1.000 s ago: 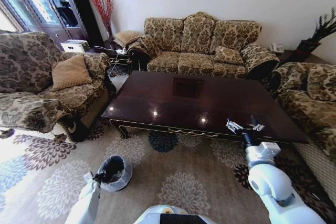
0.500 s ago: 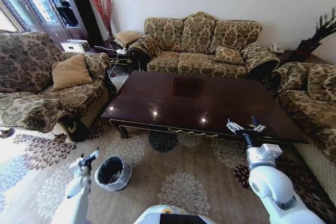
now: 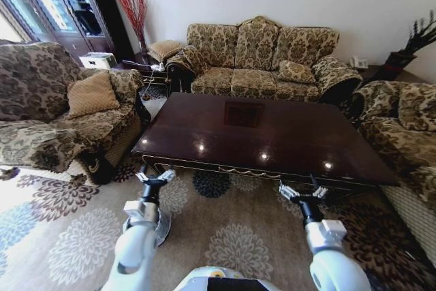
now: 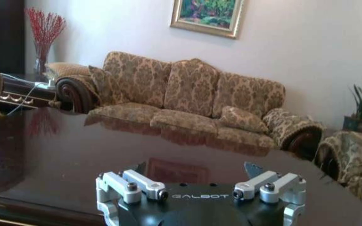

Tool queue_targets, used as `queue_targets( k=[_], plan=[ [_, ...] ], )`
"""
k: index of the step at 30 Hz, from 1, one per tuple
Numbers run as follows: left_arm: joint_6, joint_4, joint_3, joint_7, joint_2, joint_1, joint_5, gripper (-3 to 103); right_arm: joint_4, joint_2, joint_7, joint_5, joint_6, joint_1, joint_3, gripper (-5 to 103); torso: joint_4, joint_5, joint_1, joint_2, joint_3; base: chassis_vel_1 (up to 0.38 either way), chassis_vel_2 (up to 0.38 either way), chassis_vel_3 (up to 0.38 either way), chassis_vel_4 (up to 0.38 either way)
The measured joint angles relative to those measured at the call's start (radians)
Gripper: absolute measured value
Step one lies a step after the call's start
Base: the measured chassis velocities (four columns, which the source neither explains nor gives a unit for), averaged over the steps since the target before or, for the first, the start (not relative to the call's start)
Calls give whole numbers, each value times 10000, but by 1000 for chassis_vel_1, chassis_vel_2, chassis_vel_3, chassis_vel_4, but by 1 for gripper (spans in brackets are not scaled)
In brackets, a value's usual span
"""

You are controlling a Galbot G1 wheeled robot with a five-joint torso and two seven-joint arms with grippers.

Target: Move to the front of the table and place the trash on the table into the trash bin.

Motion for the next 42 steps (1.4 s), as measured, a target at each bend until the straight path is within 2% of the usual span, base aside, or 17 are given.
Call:
queue_targets(
  k=[9, 16, 22, 25, 28, 30, 36, 42],
  plan=[
    [-212, 397, 278, -157, 107, -136, 217, 100, -10, 322, 82, -226, 104, -59, -80, 100, 1, 0, 5, -3, 2, 31, -46, -40, 61],
    [-766, 791, 277, -321, 38, 196, 160, 100, -326, 269, 79, -316, 205, 220, -262, 100, 1, 2, -4, -1, 0, 120, -204, -119, 197],
    [-953, 869, 303, -320, 58, 350, 96, 100, -407, 301, 46, -313, 112, 285, -210, 100, 0, 2, -14, 5, -5, 64, -141, -83, 105],
    [-691, 691, 437, -317, 123, 314, -285, 100, -351, 358, -55, -338, -23, 295, -170, 100, 1, 0, -5, 1, 0, 0, 0, 0, 0],
    [549, -331, 941, -419, 291, 352, -857, 100, 8, 573, -207, -493, -73, 302, -273, 100, 2, 0, 14, -6, 5, -19, 37, 31, -34],
    [919, -742, 1142, -431, 344, 395, -640, 100, 292, 699, -241, -592, -52, 226, -369, 100, 2, 0, 14, -6, 6, -9, 32, 17, -18],
    [1387, -1279, 1218, -351, 408, 427, -245, 100, 733, 792, -349, -849, 0, 49, -361, 100, 0, 2, -6, -1, -2, 0, 0, 0, 0],
    [1424, -1295, 1211, -337, 414, 421, -221, 100, 748, 790, -358, -861, 2, 41, -354, 100, 1, 2, -2, -1, 0, 0, 0, 0, 0]
  ],
)
